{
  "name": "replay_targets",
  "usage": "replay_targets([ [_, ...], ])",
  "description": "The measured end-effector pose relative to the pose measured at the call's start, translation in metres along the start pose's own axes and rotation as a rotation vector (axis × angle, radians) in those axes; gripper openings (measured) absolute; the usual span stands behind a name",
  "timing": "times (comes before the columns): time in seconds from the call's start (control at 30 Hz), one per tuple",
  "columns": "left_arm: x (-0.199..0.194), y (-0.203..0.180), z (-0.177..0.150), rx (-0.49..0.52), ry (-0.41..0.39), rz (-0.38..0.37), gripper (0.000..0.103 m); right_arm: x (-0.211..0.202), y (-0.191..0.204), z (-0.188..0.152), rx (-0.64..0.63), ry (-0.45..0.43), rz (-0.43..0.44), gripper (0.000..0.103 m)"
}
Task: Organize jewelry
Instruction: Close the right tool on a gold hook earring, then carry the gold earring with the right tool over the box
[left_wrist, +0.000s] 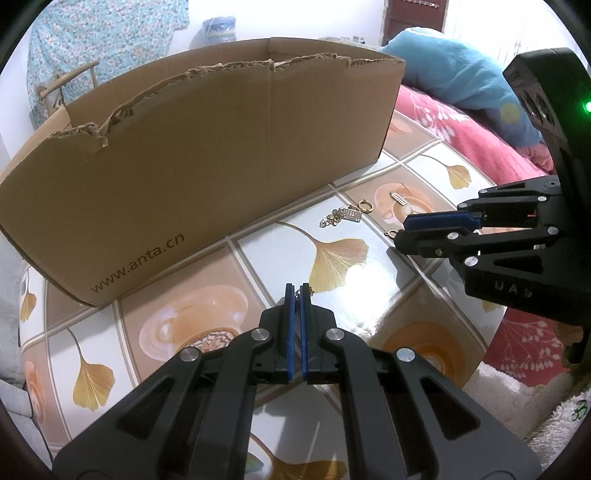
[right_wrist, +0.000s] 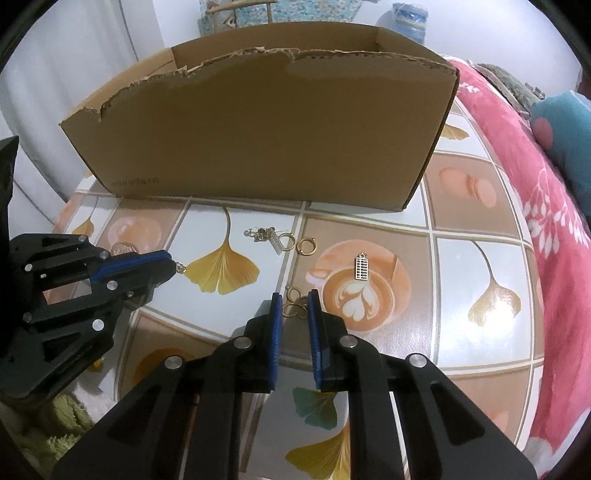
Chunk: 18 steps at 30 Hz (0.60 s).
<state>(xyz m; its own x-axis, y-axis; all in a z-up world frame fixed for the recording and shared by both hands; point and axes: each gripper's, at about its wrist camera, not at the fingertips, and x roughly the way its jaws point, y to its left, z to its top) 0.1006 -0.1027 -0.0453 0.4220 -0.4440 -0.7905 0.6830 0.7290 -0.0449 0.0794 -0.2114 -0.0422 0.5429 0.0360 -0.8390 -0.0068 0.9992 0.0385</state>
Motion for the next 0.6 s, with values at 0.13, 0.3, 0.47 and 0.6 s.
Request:
replay_targets([
  [0.13,-0.002,-0.001,-0.001,0.002,0.000,-0.009,0.002,-0.007,-0.003,-0.001,-0.005,-0.020,-0.003,0.014],
  [0.3,-0.009,-0.006,-0.001,0.025,-0.017,-0.008,0.002,-0.014,-0.003,-0.005,-0.004,-0.038,0.000,0.014],
  [0.47,-0.016,-0.009,0.001,0.026,-0.032,-0.005,0.002,-0.023,-0.006,-0.006,-0.010,-0.063,0.004,0.014],
  [0.6,-0.025,-0.010,0.003,0.028,-0.052,0.003,0.002,-0.033,-0.007,-0.006,-0.012,-0.091,0.010,0.014],
])
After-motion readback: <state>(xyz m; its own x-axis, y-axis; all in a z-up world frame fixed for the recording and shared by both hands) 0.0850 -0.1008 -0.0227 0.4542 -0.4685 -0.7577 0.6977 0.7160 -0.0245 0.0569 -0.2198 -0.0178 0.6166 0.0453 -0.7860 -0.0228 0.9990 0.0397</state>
